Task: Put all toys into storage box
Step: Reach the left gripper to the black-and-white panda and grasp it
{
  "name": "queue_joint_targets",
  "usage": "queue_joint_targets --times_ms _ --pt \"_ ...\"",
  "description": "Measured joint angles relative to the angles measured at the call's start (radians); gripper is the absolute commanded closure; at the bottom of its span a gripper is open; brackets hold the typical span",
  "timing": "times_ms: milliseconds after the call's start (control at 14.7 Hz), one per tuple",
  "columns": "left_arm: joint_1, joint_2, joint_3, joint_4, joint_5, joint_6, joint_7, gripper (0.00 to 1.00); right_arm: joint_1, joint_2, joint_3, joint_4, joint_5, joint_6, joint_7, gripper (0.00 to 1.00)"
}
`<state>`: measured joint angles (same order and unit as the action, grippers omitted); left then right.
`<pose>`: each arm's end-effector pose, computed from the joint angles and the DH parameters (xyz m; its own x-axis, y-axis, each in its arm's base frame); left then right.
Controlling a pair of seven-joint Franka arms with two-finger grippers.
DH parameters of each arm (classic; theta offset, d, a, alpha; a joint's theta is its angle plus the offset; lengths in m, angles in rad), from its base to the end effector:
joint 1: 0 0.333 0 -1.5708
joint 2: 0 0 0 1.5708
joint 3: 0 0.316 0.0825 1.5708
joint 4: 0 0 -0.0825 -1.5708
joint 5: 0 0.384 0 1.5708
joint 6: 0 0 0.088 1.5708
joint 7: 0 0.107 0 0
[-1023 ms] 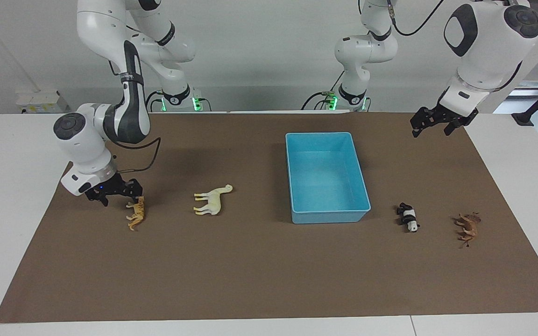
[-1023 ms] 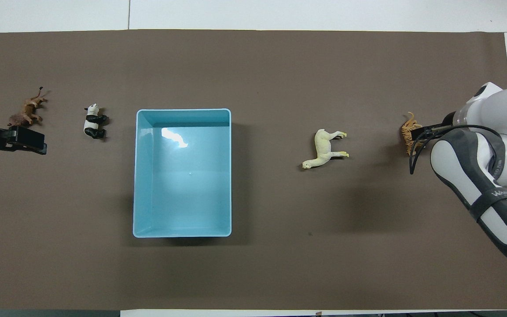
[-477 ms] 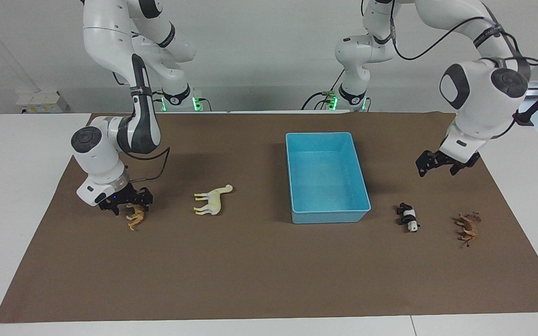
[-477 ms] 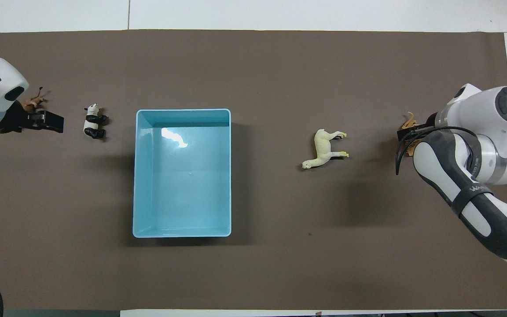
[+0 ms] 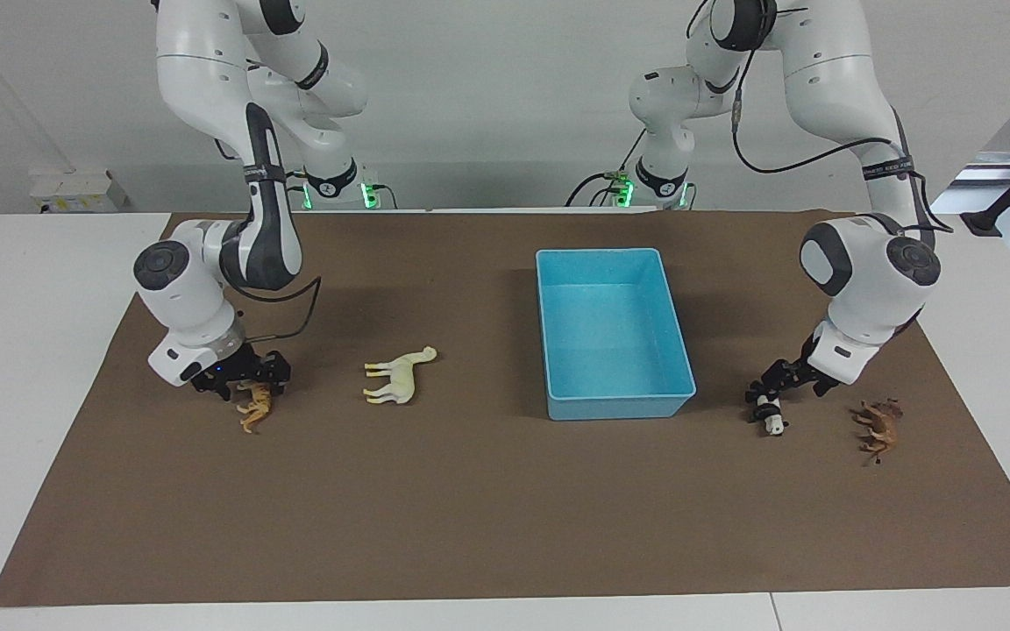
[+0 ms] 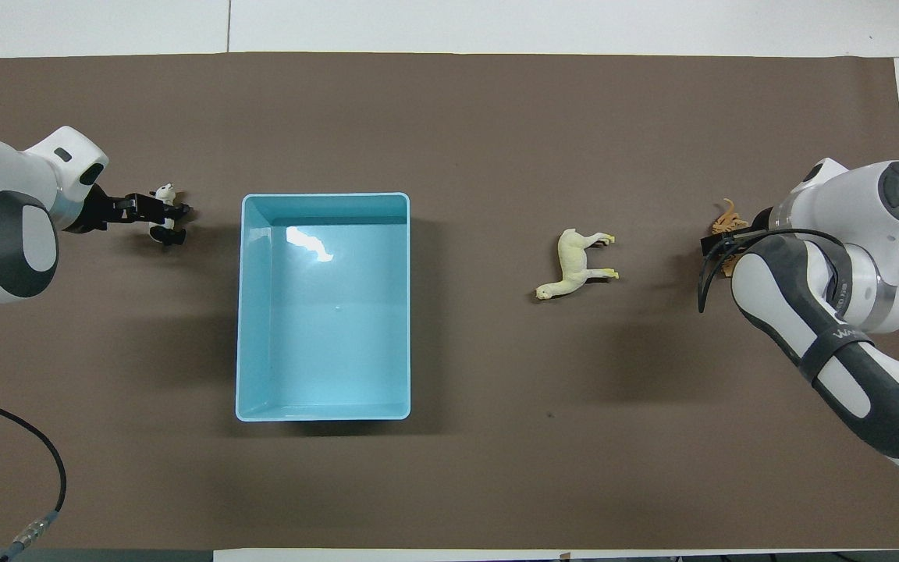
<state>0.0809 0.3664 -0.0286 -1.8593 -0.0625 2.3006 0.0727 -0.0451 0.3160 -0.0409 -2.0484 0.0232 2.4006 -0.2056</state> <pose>0.6400 0.0334 0.3300 0.9967 0.0239 0.0777 0.0197 -0.9983 0.0543 0.5944 -0.0504 0.2882 0.9938 0.1048 0.0365 0.1048 -0.9945 0.0040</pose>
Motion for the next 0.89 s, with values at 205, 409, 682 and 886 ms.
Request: queue_joint_targets --times_ms 205,409,682,886 --pt "-0.025 0.002 -0.002 0.007 -0.014 0.000 -0.027 0.00 0.000 0.000 0.000 0.000 0.001 0.014 0.000 1.00" --pt "-0.039 0.017 -0.003 0.000 -0.014 0.007 -0.043 0.00 0.000 0.000 0.000 0.000 0.003 0.029 0.000 1.00" --pt "-0.041 0.028 -0.003 -0.007 -0.014 0.017 -0.047 0.18 0.000 0.000 -0.001 0.000 0.007 0.036 0.001 1.00" --pt "-0.051 0.029 -0.003 -0.012 -0.014 0.018 -0.049 0.61 0.000 -0.002 -0.001 0.012 0.009 0.032 0.001 1.00"
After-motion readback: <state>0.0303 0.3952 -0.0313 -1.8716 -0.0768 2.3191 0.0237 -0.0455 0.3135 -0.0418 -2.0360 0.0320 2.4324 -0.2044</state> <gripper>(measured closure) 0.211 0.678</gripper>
